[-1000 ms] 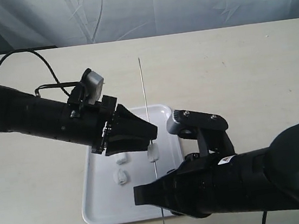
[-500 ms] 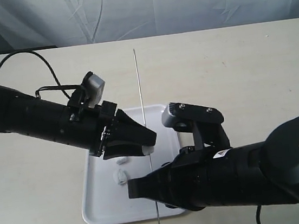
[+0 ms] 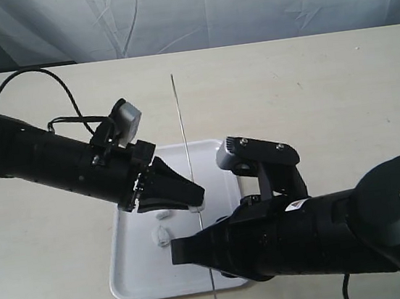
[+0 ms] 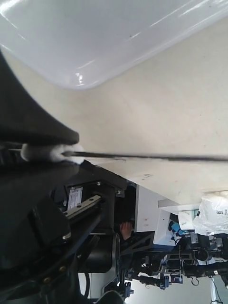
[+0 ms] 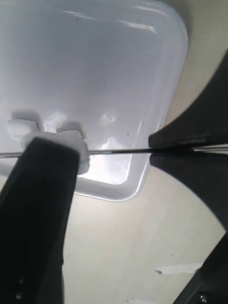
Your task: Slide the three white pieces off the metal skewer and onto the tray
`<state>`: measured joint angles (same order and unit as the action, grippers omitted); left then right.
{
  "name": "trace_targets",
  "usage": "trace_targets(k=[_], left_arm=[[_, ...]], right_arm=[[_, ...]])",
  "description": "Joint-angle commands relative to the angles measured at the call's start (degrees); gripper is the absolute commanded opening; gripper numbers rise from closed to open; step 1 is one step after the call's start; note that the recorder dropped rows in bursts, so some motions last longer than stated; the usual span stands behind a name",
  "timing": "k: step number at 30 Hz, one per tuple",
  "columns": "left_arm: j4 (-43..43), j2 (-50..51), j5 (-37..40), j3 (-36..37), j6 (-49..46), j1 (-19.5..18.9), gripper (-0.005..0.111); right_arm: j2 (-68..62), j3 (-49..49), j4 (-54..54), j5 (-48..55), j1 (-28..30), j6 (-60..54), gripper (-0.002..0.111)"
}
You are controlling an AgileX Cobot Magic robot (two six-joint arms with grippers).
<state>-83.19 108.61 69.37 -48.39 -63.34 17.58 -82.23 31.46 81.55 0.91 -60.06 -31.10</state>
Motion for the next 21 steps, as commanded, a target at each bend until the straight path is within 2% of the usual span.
trace_targets(k=[1,5,9,13,21], left_arm=[[-5.0,-0.6,0.6,-0.3,-1.5,0.0,0.0],[-10.5,-0.6,-2.8,-0.3,-3.4,-0.4,0.0],[-14.0,-0.6,-4.0,-0.3,-4.8,-2.3,0.0],[-16.8,-0.6,-3.7,-0.3,-4.8,-5.2,0.0],[-16.8,-0.6,-6.2,-1.2,-7.5,-10.6,0.0]], right_arm=[[0.2,0.3,-1.0,2.9,0.0,-0.4,-0.001],[0.2,0.3,-3.2,10.1,0.0,-0.4,-0.001],[0.2,-0.2,-5.0,16.7,0.0,-0.4,-0.001],[0.2,-1.5,-5.3,18.6,0.0,-0.4,-0.001],[0.2,-1.6,-6.9,28.1,-0.1,-0.4,-0.001]])
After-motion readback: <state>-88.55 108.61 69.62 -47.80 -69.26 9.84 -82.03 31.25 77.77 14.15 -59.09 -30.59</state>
